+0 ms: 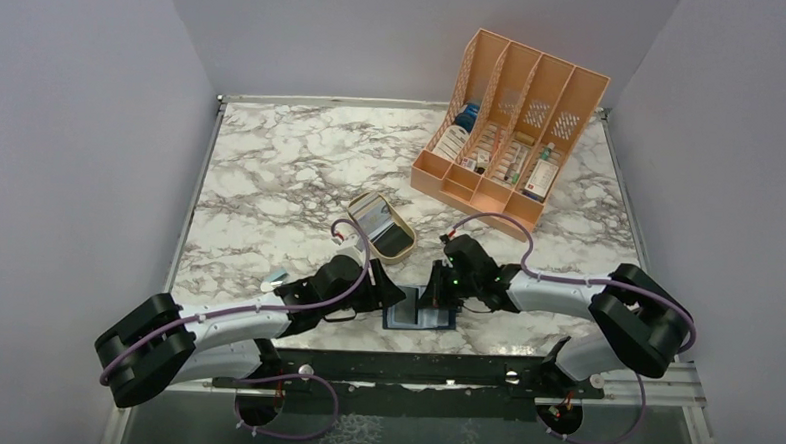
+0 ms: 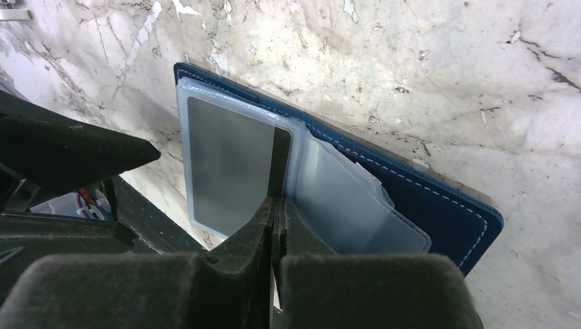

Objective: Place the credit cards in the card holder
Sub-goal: Insert the credit card into the card holder.

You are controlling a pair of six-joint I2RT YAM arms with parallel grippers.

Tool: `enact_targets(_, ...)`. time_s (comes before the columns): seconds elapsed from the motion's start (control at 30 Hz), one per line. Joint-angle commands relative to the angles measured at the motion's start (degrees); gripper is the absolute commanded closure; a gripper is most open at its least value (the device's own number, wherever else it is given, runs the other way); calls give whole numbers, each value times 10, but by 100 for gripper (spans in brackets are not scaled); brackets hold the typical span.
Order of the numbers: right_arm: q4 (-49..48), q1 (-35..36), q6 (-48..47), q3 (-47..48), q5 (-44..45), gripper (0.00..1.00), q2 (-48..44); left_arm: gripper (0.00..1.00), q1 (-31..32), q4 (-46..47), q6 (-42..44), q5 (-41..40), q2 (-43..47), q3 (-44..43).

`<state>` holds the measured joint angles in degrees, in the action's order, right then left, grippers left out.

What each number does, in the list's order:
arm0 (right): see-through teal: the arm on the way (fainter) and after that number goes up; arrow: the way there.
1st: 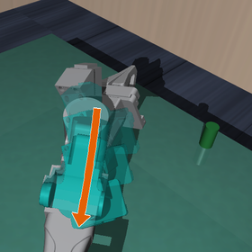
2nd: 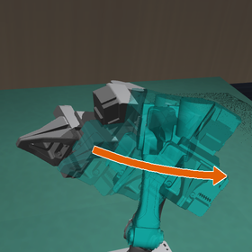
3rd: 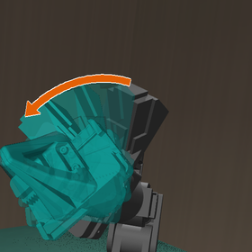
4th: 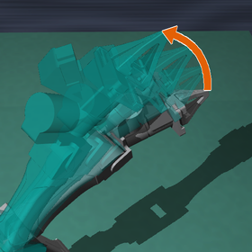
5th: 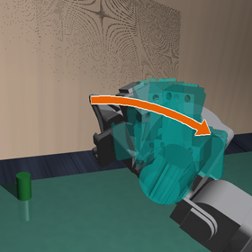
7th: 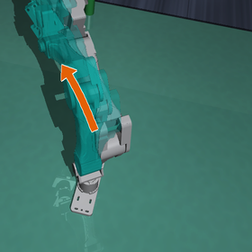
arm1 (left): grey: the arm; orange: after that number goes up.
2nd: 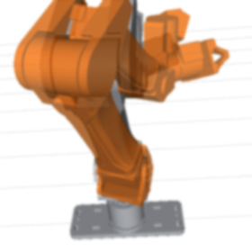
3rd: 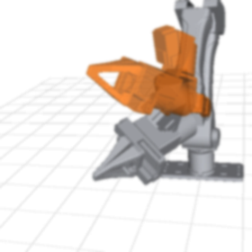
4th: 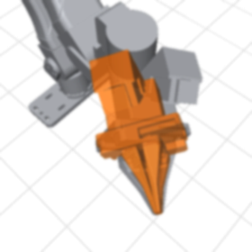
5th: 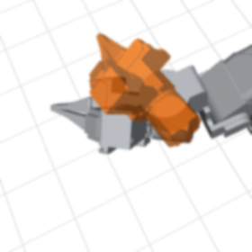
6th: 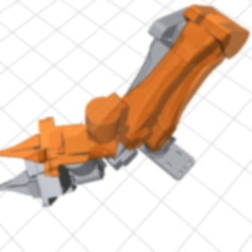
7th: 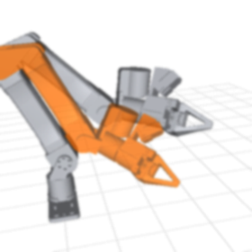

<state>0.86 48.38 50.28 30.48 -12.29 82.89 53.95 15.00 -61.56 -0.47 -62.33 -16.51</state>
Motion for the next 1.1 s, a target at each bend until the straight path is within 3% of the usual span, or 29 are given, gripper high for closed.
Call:
enact_targets(0.0,22,4,-9,-7,36,99,30,44,-2,25,-4,14,10,-13)
enact_targets(1.07,-5,5,-3,-18,22,99,40,43,-2,39,-1,19,-40,-16)
